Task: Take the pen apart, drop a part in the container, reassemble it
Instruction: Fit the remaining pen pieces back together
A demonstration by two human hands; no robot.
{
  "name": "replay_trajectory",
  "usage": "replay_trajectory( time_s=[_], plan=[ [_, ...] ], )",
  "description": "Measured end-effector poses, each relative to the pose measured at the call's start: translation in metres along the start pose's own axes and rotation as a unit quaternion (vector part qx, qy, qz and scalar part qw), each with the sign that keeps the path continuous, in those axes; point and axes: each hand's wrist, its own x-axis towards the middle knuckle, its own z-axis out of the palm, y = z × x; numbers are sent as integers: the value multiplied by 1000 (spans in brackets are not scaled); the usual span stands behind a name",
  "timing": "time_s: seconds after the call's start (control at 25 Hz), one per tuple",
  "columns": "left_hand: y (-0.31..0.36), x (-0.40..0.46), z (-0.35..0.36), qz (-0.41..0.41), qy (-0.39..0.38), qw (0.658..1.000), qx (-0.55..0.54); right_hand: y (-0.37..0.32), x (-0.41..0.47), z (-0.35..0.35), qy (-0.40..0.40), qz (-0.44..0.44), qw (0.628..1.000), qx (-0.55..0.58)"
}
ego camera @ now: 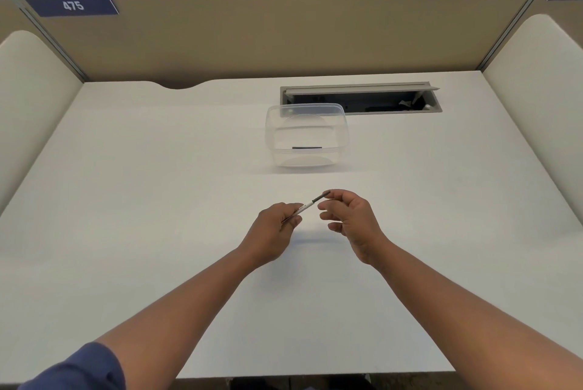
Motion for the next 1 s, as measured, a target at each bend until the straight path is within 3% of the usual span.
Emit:
replay_trajectory(
  time_s=[0.16,0.4,0.68,1.0],
  plan=[
    [2,2,3,-14,20,997,-71,5,-1,-6,21,1,999,-23],
    [4,3,0,-26,29,996,-85,17,9,-21,86,-12,989,-117],
    [-2,4,1,-44,28,995,-82,38,27,-48,153,-1,924,-351],
    [-3,6,-1,-61,15,994,-88,40,37,-52,160,45,882,-441]
  ],
)
